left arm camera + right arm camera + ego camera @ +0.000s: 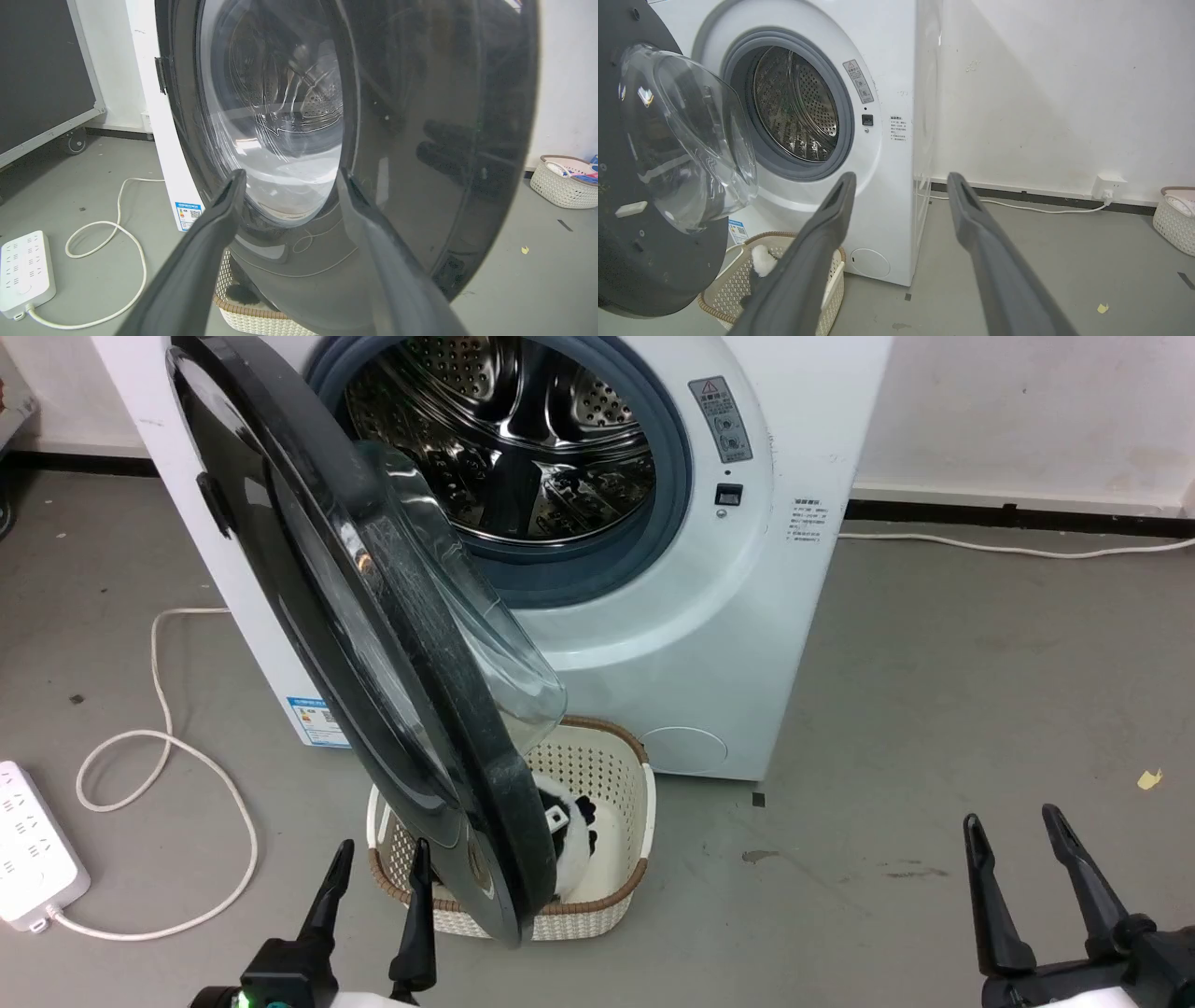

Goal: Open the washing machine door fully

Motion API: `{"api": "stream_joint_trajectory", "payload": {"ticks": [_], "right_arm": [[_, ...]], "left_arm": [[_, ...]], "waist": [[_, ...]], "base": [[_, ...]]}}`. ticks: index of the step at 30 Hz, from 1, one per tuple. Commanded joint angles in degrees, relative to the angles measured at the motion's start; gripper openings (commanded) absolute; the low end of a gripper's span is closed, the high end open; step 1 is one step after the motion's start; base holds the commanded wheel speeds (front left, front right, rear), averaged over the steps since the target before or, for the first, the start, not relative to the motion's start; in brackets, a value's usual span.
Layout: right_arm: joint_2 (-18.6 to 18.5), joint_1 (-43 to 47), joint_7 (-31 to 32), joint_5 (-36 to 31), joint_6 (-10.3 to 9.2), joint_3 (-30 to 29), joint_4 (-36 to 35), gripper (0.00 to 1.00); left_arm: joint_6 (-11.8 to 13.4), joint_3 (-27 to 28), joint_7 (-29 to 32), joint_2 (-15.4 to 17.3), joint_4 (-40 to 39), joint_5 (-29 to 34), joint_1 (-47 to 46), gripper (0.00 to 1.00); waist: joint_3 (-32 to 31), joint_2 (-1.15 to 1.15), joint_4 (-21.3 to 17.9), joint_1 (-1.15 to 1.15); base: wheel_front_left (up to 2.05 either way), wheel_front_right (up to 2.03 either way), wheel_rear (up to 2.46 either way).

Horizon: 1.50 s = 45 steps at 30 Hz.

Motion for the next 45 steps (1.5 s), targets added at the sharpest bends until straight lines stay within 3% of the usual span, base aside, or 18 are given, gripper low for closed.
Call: {"api": "stream_joint_trajectory", "payload": {"ticks": [1,3,5,12,21,25,28,31,35,36,45], "right_arm": [[0.33,0.37,-0.25,0.28,0.05,0.12,-0.12,1.0],[0.33,0.23,-0.25,0.41,0.05,0.11,-0.18,1.0],[0.34,0.1,-0.25,0.51,0.05,-0.04,-0.34,1.0],[0.34,-0.42,-0.25,0.93,0.05,-0.28,-0.87,1.0],[0.34,-0.92,-0.26,1.49,0.05,-0.3,-0.63,1.0],[0.34,-1.19,-0.26,1.52,0.05,-0.15,-0.66,1.0],[0.34,-1.22,-0.26,0.87,0.05,0.25,-0.71,1.0],[0.34,-1.2,-0.26,0.99,0.05,0.28,-0.66,1.0],[0.34,-1.12,-0.26,1.42,0.05,0.05,-0.45,1.0],[0.34,-1.12,-0.26,1.42,0.05,0.05,-0.45,1.0],[0.35,-1.76,-0.26,2.01,0.05,0.22,-0.2,1.0]], "left_arm": [[0.12,0.22,-0.3,0.08,0.17,-0.36,0.17,1.0],[0.09,0.37,-0.3,0.08,0.16,-0.31,0.02,1.0],[-0.03,0.6,-0.3,0.08,0.15,-0.29,-0.16,0.0],[0.58,2.46,-0.3,0.07,-4.35,-1.05,-1.27,0.0],[2.97,8.71,-0.3,0.07,-18.59,-5.06,-7.4,0.0],[4.43,9.94,-0.3,0.07,-27.09,-3.93,-11.15,0.0],[3.58,5.94,-0.3,0.08,-31.47,-1.01,-12.6,0.0],[2.86,3.26,-0.16,0.08,-31.51,0.49,-12.25,0.0],[1.57,-6.03,3.65,0.08,-30.23,2.11,-10.8,0.0],[1.57,-6.03,3.65,0.08,-30.23,2.11,-10.8,0.0],[1.89,-20.53,11.97,0.08,-17.87,-0.1,-7.14,0.0]], "waist": [[0.0,0.0,-0.06,0.0],[0.0,0.0,-0.14,0.0],[0.13,0.0,-0.18,0.0],[0.85,0.0,-0.27,0.0],[0.79,0.0,-0.36,0.0],[0.74,0.0,-0.66,0.0],[0.76,0.0,-0.96,0.0],[0.8,0.0,-1.08,0.0],[1.15,0.0,-1.17,0.0],[1.15,0.0,-1.17,0.0],[2.35,0.0,-1.28,0.0]], "base": [[0.0,0.0,0.0],[0.0,0.0,0.0],[0.0,0.0,0.0],[0.0,0.0,0.0],[0.0,0.0,0.0],[0.0,0.0,0.0],[0.0,0.0,0.0],[0.0,0.0,0.0],[0.0,0.0,0.0],[0.0,0.0,0.0],[0.0,0.0,0.0]]}}
